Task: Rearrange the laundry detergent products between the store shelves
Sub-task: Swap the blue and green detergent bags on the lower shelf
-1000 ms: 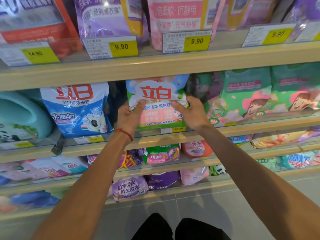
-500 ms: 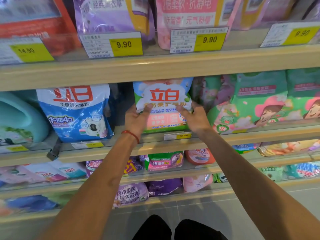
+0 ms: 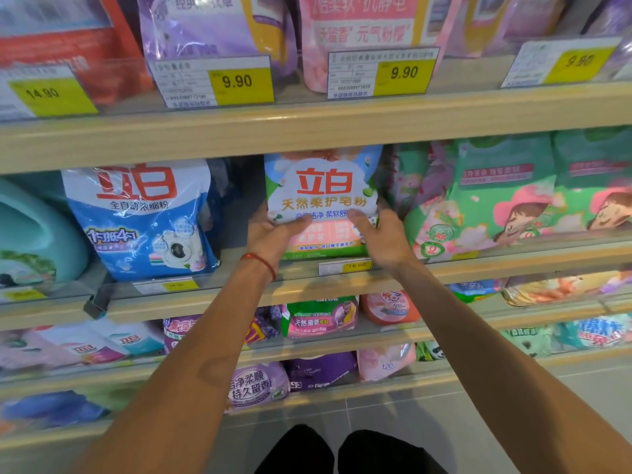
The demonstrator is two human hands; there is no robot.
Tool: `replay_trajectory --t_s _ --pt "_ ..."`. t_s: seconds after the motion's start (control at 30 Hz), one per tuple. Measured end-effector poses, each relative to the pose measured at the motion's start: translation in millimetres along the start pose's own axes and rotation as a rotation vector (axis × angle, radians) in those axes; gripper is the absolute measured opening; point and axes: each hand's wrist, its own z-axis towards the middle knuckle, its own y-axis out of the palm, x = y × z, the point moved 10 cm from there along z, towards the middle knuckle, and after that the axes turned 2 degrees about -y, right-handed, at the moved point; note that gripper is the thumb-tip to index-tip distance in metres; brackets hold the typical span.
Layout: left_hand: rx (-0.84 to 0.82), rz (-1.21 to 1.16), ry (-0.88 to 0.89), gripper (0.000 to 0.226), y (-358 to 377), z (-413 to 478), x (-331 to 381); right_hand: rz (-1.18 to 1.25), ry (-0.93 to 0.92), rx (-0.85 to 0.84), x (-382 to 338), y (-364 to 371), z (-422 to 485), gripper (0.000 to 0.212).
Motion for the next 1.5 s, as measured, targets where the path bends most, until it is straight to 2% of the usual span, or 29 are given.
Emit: replay_trajectory --t_s 0.2,0.33,0.43,0.57,0.7,0.83,0.97,1.03,1.07,1.13,1.2,1.3,1.37,1.43,1.5 --pt "0.016 0.040 -0.007 0.045 -0.9 -5.9 -2.6 -0.079 0.066 0.007 -0.9 -1.4 -7.0 0.041" --pt "0.044 0.217 -0.059 0.038 -4.7 -11.1 -0.6 -0.195 0.084 0.023 -2.8 -5.4 -22.9 0.053" --pt "0.051 0.279 -0.107 0.035 -7.3 -16.5 2.6 -0.200 0.086 -0.001 -10.1 -8.3 -30.8 0.053" --pt "0.065 0.141 -0.085 0.041 -5.9 -21.0 17.3 -0.095 0.102 0.057 -24.0 -20.7 -22.2 0.061" --pt "0.037 -0.072 -0.059 0.024 1.0 -3.1 35.2 0.062 0.187 -0.053 -22.9 -6.3 0.9 0.077" --pt "0.002 0.004 -0.015 0.046 10.2 17.3 40.6 0.171 0.139 -0.043 -15.7 1.8 23.6 0.071" --pt "0.030 -0.086 0.060 0.016 6.3 16.6 29.2 0.375 0.179 0.022 -0.8 3.7 31.9 0.067" --pt "0.059 -0.112 0.114 0.013 2.9 11.0 27.2 0.403 0.167 0.092 6.0 0.8 30.6 0.050" --pt "0.068 -0.113 0.147 0.013 1.8 10.4 26.9 0.412 0.148 0.118 8.8 0.0 31.1 0.033" --pt "0.070 -0.121 0.195 0.013 3.3 9.9 29.2 0.386 0.098 0.145 5.7 -0.9 32.6 0.024" --pt "0.097 -0.115 0.196 0.018 5.7 12.5 29.1 0.345 0.054 0.158 -1.9 -3.0 36.2 0.028" --pt "0.141 -0.122 0.179 0.028 5.6 15.7 29.5 0.290 0.021 0.123 -11.6 -0.1 34.9 0.047" --pt "0.130 -0.131 0.148 0.042 5.1 13.9 23.4 0.261 0.027 0.089 -8.2 1.3 22.9 0.054" --pt "0.107 -0.147 0.064 0.054 2.6 8.9 5.9 0.197 0.014 -0.006 -1.0 6.9 11.6 0.047" --pt "0.062 -0.020 0.041 0.047 3.7 5.4 -4.4 0.128 -0.007 -0.049 2.0 9.3 3.5 0.038"
